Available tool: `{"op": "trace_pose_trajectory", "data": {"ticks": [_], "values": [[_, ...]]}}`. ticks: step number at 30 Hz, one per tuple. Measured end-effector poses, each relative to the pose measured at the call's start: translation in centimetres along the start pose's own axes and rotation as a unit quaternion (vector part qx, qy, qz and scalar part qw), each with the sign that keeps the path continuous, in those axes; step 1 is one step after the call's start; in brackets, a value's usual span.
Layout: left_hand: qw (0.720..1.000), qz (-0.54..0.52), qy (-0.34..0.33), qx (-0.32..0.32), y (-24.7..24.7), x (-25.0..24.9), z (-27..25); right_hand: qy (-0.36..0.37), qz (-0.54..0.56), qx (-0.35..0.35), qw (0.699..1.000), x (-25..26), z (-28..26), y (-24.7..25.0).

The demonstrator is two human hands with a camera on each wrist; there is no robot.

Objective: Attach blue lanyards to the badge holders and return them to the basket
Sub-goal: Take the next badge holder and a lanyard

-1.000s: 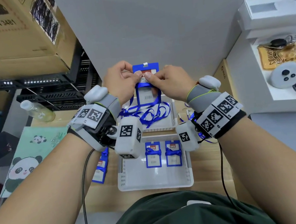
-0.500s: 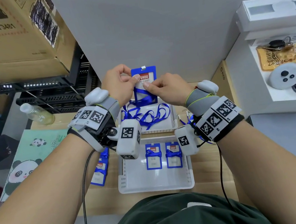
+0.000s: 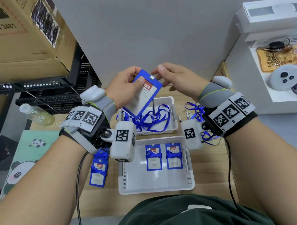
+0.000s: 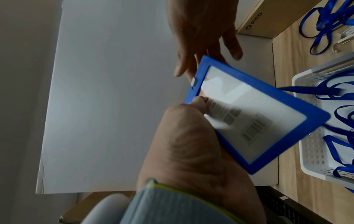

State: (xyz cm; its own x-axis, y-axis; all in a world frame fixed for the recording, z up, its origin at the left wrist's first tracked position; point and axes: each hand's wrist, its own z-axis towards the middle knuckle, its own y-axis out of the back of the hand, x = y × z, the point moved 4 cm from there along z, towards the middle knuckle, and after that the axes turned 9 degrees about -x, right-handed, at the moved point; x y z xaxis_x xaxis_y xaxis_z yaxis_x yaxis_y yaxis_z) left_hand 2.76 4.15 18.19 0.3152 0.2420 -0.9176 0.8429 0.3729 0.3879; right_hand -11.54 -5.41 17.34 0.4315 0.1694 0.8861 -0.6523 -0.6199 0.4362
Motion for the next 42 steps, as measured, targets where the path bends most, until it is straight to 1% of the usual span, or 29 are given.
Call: {"op": "trace_pose_trajectory", "data": {"ticks": [2, 4, 6, 8, 12, 14, 16, 26, 29, 33, 35, 40, 42], "values": [[0.999, 0.030, -0.019, 0.030, -0.3, -0.5, -0.2, -0.001, 0.016, 0.047, 0.999, 0.0, -0.1, -0.6], [0.997, 0.064, -0.025, 0.029, -0.1, -0.6, -0.2, -0.012, 0.026, 0.069, 0.997, -0.5, -0.2, -1.1], [0.995, 0.102, -0.021, 0.006, 0.2, -0.5, -0.1, -0.009, 0.038, 0.058, 0.998, -0.8, -0.1, -1.1], [0.991, 0.130, -0.020, -0.013, 0.5, -0.6, -0.2, -0.003, 0.021, 0.034, 0.999, -0.7, -0.2, -0.8], [0.987, 0.158, -0.019, -0.016, 0.5, -1.0, -0.4, 0.024, -0.019, -0.005, 1.000, -0.2, -0.3, -0.3], [0.983, 0.177, -0.024, -0.037, 0.6, -1.1, -0.4, 0.035, -0.026, -0.005, 0.999, 0.0, -0.1, -0.3], [0.978, 0.198, -0.037, -0.059, 0.7, -1.1, -0.4, 0.027, -0.014, 0.004, 1.000, -0.1, -0.1, -0.4], [0.963, 0.233, -0.107, -0.085, 0.4, -1.7, -0.3, 0.000, -0.056, -0.020, 0.998, -0.6, 0.3, -0.6], [0.966, 0.230, -0.093, -0.079, 0.3, -1.6, -0.1, 0.004, -0.054, -0.035, 0.998, -0.5, 0.2, -0.4], [0.979, 0.185, -0.047, -0.067, 0.2, -1.2, -0.1, 0.041, -0.122, -0.052, 0.990, -0.2, 0.0, 0.0], [0.980, 0.182, -0.041, -0.064, 0.1, -1.1, -0.1, 0.056, -0.156, -0.063, 0.984, -0.2, 0.0, 0.1], [0.984, 0.169, -0.018, -0.062, -0.1, -0.6, -0.1, 0.057, -0.213, -0.077, 0.972, -0.8, 0.0, 1.3], [0.983, 0.174, -0.014, -0.063, 0.0, -0.5, 0.0, 0.059, -0.225, -0.100, 0.967, -0.7, 0.1, 2.7]]}}
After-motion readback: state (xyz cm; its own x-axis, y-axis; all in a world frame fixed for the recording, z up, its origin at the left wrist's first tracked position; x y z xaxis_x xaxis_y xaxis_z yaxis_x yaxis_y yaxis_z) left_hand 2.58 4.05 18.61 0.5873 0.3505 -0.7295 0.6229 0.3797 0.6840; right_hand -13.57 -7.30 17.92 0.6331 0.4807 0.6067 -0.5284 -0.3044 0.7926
